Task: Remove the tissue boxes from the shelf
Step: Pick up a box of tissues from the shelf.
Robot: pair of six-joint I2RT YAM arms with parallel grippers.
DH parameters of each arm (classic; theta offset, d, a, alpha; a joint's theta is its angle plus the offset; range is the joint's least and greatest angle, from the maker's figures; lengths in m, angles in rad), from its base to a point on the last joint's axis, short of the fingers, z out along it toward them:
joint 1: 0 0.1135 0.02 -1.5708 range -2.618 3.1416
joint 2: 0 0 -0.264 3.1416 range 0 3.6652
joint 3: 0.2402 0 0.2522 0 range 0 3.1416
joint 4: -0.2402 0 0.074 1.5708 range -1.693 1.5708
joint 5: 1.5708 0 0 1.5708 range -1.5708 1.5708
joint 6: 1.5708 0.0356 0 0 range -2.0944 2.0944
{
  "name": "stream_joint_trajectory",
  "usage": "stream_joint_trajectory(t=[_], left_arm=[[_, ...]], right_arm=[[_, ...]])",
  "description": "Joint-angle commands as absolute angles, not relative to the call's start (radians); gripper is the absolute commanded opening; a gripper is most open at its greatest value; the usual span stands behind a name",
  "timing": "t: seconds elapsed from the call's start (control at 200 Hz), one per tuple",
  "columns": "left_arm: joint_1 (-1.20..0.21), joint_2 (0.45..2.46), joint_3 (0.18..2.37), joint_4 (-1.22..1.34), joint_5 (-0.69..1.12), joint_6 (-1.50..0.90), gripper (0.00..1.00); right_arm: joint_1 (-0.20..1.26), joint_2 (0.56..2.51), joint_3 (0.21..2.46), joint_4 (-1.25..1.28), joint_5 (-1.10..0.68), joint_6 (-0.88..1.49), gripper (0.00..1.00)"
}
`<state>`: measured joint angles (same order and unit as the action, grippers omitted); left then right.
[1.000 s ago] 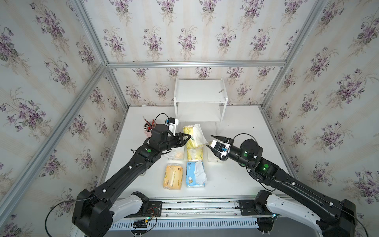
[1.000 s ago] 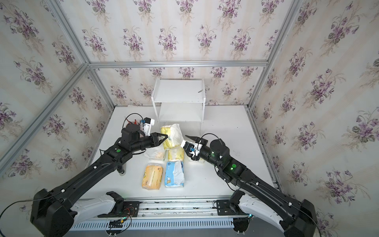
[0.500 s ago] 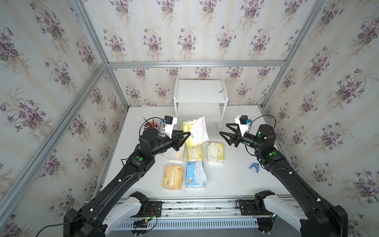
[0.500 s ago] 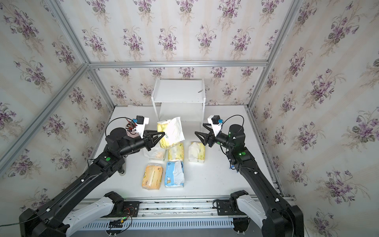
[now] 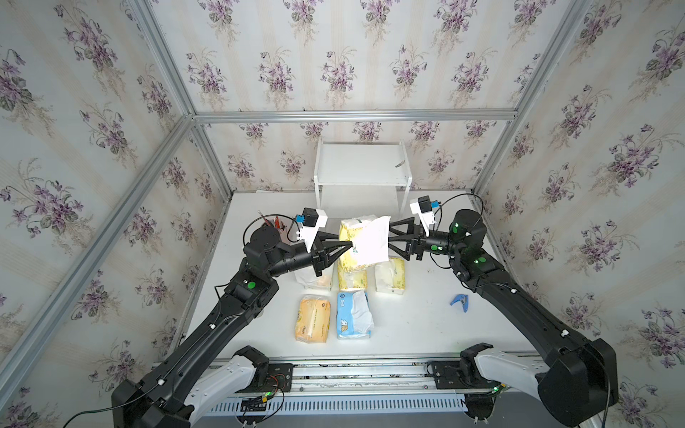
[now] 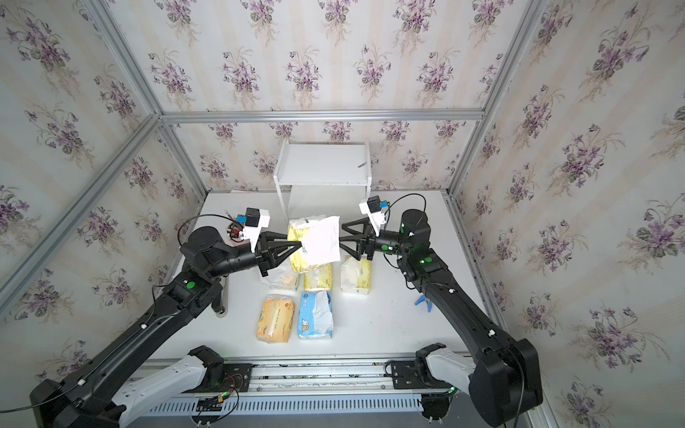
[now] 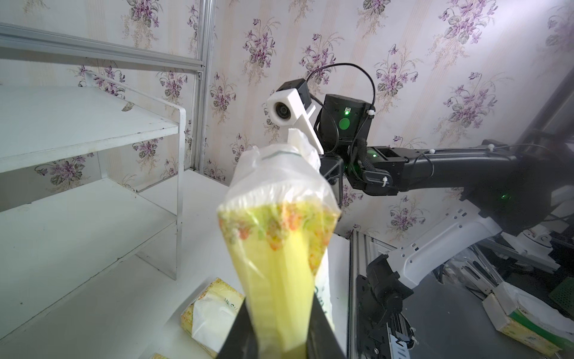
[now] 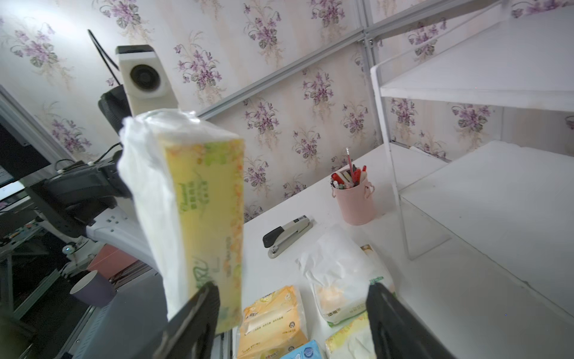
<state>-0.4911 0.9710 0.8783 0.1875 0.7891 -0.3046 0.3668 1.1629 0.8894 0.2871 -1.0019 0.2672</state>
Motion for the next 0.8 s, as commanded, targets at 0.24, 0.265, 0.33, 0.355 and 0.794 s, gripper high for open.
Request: stream_joint_trajectory(t=[0.24, 0.265, 0.33, 0.355, 0.794], left_arm=[[-0.490, 0.976, 0.887, 0.186, 0.790, -0.269, 0.18], [-0.491, 0.976, 0.887, 0.188, 0.791, -0.270, 0.18], [-0.491, 0.979, 0.885, 0.194, 0.798, -0.275, 0.18], [-0.490, 0.981, 0.884, 0.197, 0.802, -0.277, 0.18], [-0.491, 0.979, 0.874, 0.233, 0.841, -0.291, 0.17]], right_arm=[[0.412, 1.130, 0.901, 0.270, -1.068, 0.263, 0.81], [0.416, 1.131, 0.902, 0.272, -1.068, 0.265, 0.81], [0.425, 1.135, 0.903, 0.288, -1.062, 0.279, 0.82], [0.429, 1.139, 0.903, 0.297, -1.061, 0.286, 0.82], [0.460, 1.196, 0.919, 0.299, -1.037, 0.295, 0.70]])
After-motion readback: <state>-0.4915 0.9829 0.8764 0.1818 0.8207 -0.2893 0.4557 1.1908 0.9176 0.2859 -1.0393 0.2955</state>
